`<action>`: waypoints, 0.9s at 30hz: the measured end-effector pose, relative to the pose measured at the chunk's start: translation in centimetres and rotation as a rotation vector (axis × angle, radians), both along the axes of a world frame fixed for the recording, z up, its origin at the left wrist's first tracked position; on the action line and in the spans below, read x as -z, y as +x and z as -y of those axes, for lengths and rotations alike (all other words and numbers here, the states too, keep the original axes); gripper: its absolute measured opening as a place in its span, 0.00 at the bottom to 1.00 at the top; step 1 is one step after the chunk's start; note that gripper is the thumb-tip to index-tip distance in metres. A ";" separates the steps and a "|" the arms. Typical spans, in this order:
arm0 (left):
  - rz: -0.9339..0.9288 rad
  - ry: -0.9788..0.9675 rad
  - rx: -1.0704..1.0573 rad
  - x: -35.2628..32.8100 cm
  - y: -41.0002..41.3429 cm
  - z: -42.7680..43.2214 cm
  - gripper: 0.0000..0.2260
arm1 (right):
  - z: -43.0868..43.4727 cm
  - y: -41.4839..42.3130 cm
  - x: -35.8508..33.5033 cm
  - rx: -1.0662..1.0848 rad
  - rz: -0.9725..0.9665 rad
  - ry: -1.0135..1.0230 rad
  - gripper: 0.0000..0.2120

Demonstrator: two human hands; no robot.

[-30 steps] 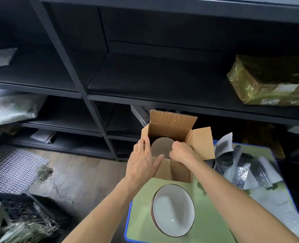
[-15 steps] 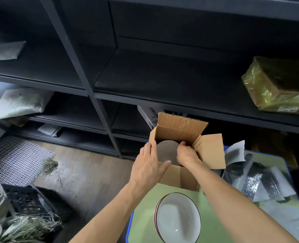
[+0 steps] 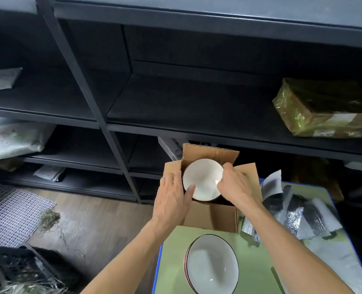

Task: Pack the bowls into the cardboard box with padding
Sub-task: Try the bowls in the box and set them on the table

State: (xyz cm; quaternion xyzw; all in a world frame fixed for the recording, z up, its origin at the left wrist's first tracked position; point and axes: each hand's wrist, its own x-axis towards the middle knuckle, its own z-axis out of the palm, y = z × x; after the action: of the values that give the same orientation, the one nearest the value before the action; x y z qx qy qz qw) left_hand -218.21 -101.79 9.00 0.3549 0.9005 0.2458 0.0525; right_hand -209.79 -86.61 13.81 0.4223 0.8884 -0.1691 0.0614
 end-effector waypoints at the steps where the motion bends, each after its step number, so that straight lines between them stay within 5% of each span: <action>1: 0.026 0.032 0.005 -0.5 -0.1 -0.2 0.22 | 0.1 0.5 -0.6 0.007 -0.018 0.001 0.11; 12: 0.470 0.151 -0.023 -4.9 1.0 1.1 0.12 | 1.9 5.6 -3.2 0.087 -0.235 -0.298 0.16; 19: 0.587 0.120 0.040 -6.9 5.4 5.9 0.09 | 5.1 11.2 -2.7 0.066 -0.298 -0.339 0.06; 27: 0.638 0.012 0.081 -4.0 9.9 9.7 0.07 | 9.7 16.6 0.2 0.119 -0.237 -0.420 0.07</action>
State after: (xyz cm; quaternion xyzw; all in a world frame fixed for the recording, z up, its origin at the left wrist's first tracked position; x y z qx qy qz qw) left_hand -208.30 -111.52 13.01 0.2959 0.8224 0.3474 0.3397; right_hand -193.14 -96.31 13.65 0.4293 0.8083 -0.4017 0.0332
